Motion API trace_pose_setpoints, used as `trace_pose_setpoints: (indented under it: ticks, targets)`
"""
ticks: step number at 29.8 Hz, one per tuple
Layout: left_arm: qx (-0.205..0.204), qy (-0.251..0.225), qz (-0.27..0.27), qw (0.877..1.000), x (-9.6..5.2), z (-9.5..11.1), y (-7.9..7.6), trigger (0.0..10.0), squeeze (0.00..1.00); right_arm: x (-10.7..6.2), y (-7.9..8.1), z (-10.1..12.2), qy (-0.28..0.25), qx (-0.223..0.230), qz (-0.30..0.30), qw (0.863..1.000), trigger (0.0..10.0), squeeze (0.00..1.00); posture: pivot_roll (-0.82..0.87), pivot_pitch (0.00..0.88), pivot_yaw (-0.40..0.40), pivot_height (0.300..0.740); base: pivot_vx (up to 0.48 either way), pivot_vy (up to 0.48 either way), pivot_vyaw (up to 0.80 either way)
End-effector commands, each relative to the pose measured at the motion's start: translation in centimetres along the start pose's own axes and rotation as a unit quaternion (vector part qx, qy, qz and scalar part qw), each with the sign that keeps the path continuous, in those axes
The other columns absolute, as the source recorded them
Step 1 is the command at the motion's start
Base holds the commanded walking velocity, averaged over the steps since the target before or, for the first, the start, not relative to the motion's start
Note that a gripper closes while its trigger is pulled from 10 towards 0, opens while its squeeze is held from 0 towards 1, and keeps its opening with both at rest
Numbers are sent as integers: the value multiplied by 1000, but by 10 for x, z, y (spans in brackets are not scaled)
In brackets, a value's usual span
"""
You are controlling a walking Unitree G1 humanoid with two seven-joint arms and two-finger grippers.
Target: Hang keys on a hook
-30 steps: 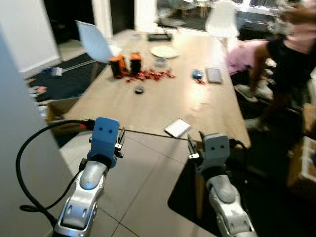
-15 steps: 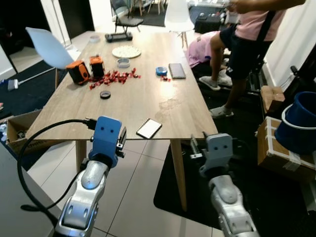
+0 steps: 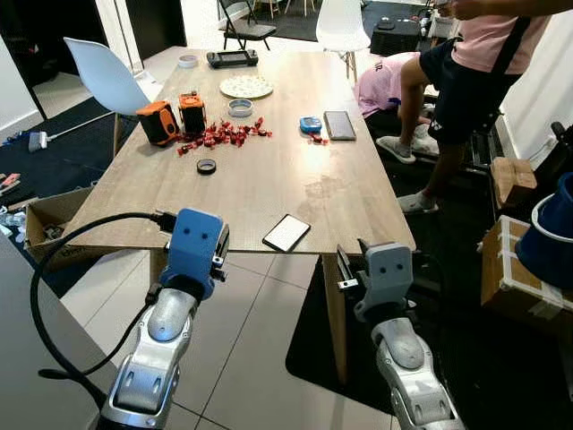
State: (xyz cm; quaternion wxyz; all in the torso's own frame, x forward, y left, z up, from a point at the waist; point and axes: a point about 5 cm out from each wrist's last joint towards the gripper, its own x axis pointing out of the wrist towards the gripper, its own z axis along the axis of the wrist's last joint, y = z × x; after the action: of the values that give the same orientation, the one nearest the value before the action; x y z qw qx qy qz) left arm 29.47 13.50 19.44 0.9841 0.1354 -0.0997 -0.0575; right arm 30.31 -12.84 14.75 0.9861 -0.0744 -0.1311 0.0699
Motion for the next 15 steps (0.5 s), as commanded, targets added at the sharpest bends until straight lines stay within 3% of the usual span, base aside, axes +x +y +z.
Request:
trace_pose_setpoints:
  ticks: [1, 15]
  targets:
    - [11, -3, -1, 1000, 2, 0, -1, 10000, 0, 0, 0, -3, 4, -2, 1, 1000, 10000, 0, 77, 156, 30, 740, 480, 0, 0]
    - [11, -5, 2, 1000, 3, 0, 0, 10000, 0, 1, 2, -2, 1, -14, 5, 1000, 10000, 0, 79, 152, 27, 740, 480, 0, 0]
